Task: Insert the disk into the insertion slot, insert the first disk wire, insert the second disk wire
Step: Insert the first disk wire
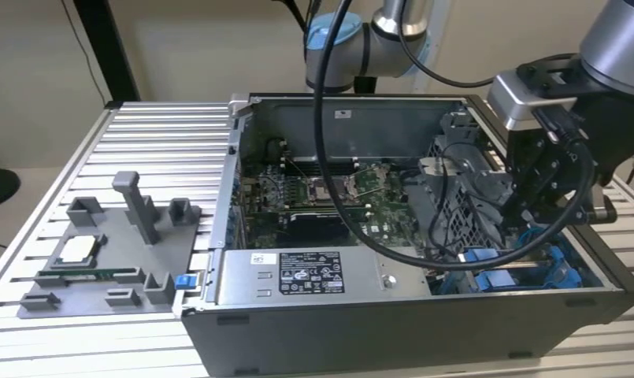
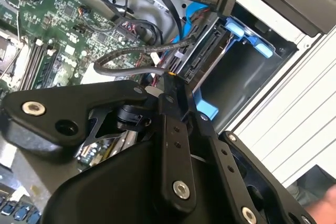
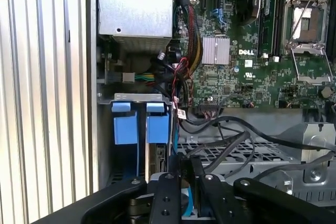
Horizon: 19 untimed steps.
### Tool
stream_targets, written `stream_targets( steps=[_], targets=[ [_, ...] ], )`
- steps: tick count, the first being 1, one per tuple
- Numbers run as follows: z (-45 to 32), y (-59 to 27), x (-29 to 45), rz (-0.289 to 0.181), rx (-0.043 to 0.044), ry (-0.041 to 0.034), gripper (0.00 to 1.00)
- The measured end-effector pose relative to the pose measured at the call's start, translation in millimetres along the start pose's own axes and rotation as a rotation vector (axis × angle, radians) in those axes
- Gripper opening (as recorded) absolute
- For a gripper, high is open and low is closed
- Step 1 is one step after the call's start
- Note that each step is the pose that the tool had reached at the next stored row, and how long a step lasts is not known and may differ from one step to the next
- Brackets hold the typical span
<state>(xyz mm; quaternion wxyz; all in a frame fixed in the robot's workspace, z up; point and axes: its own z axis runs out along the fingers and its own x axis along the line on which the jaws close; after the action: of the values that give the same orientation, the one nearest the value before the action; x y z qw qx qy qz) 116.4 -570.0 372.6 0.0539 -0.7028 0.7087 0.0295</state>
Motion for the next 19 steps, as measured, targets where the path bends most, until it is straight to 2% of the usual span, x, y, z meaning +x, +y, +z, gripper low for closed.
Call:
stream_targets(
  steps=[12, 19],
  targets=[
    [1.4, -2.0, 2.1, 0.000, 0.0000, -0.0001, 0.00],
    [3.7, -12.9, 8.1, 0.000, -0.0006, 0.0002, 0.00]
  ],
)
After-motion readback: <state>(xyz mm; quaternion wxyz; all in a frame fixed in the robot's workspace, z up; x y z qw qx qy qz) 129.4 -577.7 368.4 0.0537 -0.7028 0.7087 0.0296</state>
